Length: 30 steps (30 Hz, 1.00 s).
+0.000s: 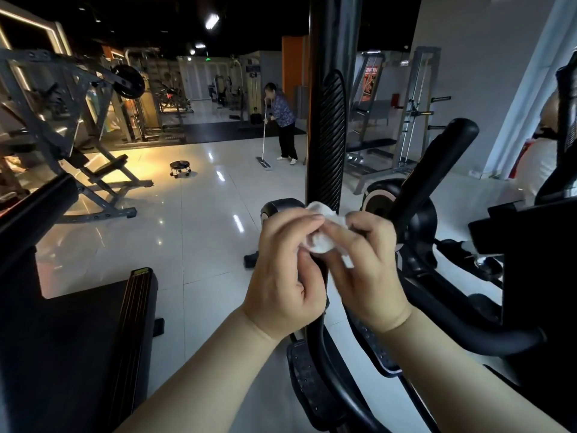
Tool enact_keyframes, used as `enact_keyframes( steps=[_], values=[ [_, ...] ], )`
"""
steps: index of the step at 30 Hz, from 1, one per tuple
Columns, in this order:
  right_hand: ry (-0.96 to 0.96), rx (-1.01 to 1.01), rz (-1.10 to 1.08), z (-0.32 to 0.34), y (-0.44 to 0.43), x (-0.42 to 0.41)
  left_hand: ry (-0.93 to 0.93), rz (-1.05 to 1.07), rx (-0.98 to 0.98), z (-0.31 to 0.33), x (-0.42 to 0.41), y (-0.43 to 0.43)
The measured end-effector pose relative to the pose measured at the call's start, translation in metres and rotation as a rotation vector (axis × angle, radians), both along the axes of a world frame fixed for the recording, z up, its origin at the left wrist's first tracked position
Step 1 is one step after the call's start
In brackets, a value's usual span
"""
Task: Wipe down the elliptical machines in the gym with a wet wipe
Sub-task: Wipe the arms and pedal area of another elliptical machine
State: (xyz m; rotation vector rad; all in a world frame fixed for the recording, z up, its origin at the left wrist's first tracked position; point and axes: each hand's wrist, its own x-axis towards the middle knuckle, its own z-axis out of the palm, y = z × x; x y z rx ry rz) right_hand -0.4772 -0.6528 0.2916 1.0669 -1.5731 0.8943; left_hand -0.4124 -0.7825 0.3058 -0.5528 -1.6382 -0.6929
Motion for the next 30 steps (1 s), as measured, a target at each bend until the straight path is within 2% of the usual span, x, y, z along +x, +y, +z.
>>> enact_keyframes(
  steps=[3, 7, 9, 15, 21, 24, 27, 30],
  values=[
    [-0.021, -0.033, -0.022, 0.022, 0.004, -0.007, 0.019, 0.072, -0.036, 0.016, -0.002, -0.002],
    [-0.046, -0.195, -0.025, 0.055, -0.002, -0.007, 0.009, 0.170, 0.061, 0.035, -0.014, -0.003],
    [-0.066, -0.224, -0.004, 0.053, -0.003, -0.007, 0.008, 0.161, 0.078, 0.036, -0.019, -0.001],
    [-0.254, -0.117, 0.038, -0.007, 0.001, 0.000, -0.093, 0.065, -0.036, 0.017, -0.029, -0.002],
    [-0.404, -0.322, 0.145, 0.046, -0.006, 0.002, -0.109, 0.032, -0.045, 0.005, -0.033, 0.000],
    [-0.382, -0.281, 0.054, 0.024, -0.010, 0.005, -0.104, -0.004, -0.023, 0.004, -0.034, 0.003],
    [-0.444, -0.213, 0.016, -0.006, -0.004, 0.004, -0.091, -0.008, -0.028, 0.004, -0.035, 0.004],
    [-0.491, -0.216, 0.059, 0.009, -0.001, -0.003, -0.084, -0.020, -0.019, 0.003, -0.037, 0.004]
  ],
)
